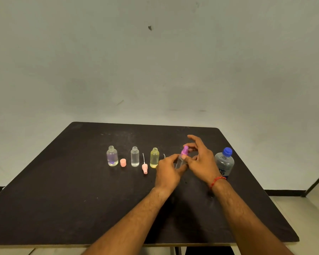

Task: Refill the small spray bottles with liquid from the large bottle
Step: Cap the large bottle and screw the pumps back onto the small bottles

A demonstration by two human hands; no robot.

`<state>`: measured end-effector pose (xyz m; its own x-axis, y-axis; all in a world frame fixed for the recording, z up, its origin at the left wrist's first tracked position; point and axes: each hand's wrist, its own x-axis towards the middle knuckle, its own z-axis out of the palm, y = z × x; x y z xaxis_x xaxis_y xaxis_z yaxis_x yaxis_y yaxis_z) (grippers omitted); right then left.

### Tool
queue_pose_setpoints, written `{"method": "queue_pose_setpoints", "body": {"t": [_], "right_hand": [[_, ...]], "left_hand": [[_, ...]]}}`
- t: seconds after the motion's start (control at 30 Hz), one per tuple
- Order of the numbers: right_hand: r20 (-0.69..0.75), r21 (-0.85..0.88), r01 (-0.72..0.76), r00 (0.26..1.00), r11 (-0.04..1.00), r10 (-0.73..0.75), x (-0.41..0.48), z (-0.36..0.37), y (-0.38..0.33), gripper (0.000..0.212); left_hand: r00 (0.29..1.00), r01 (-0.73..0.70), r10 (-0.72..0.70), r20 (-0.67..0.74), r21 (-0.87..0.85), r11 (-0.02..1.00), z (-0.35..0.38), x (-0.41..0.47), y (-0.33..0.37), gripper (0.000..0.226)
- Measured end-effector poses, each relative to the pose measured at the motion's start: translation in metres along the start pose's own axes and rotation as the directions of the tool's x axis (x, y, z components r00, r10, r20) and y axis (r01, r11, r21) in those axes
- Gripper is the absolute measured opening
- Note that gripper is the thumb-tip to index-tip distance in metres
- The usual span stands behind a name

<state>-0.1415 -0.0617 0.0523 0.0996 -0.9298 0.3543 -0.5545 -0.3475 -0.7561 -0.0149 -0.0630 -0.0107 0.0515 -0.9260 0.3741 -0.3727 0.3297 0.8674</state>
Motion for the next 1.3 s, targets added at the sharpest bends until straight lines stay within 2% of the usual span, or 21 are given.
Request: {"method": "queue_pose_setpoints", "body": {"t": [0.13,0.33,0.53,0.77,0.9,1.03,1.2,1.3], "right_hand": [[-0.049,0.118,-0.008,0.999,0.993,0.014,-0.001,0.003,0.003,0.06],[-0.115,0.121,-0.014,0.993,0.993,0.028,-0.003,0.008,0.004,0.06],[-0.03,0.201,-0.027,0.999,0.979,0.034,-0.001,0.01,0.012,0.063],[-0.102,0.179,-0.019,0.994,0.984,0.038,-0.003,0.013,0.013,0.054],[-0.061,0.215,-0.009,0.998,0.976,0.023,-0.002,0.011,0.013,0.06],[-0.014,0.226,-0.023,1.0,0.974,0.027,0.0,0.01,0.015,0.06],[-0.088,0.19,-0.018,0.995,0.982,0.035,-0.002,0.012,0.016,0.051],[-0.1,0.193,-0.015,0.994,0.981,0.035,-0.003,0.011,0.018,0.053]], "left_hand": [[1.0,0.001,-0.001,-0.017,0.002,1.0,0.001,0.001,0.0,0.02],[1.0,-0.009,0.009,-0.03,0.001,1.0,-0.002,-0.001,0.004,0.016],[1.0,0.004,-0.004,-0.02,-0.018,1.0,-0.002,-0.001,0.002,0.026],[0.999,-0.018,0.019,-0.032,0.041,0.999,-0.004,0.0,0.004,0.016],[1.0,-0.003,0.004,-0.024,0.01,1.0,-0.003,0.001,-0.001,0.025],[1.0,-0.003,0.003,-0.015,0.014,1.0,-0.002,0.001,-0.001,0.025],[0.999,-0.005,0.005,-0.039,0.009,1.0,-0.002,0.002,0.001,0.015],[0.999,-0.008,0.009,-0.035,0.014,1.0,-0.002,0.001,0.001,0.019]]}}
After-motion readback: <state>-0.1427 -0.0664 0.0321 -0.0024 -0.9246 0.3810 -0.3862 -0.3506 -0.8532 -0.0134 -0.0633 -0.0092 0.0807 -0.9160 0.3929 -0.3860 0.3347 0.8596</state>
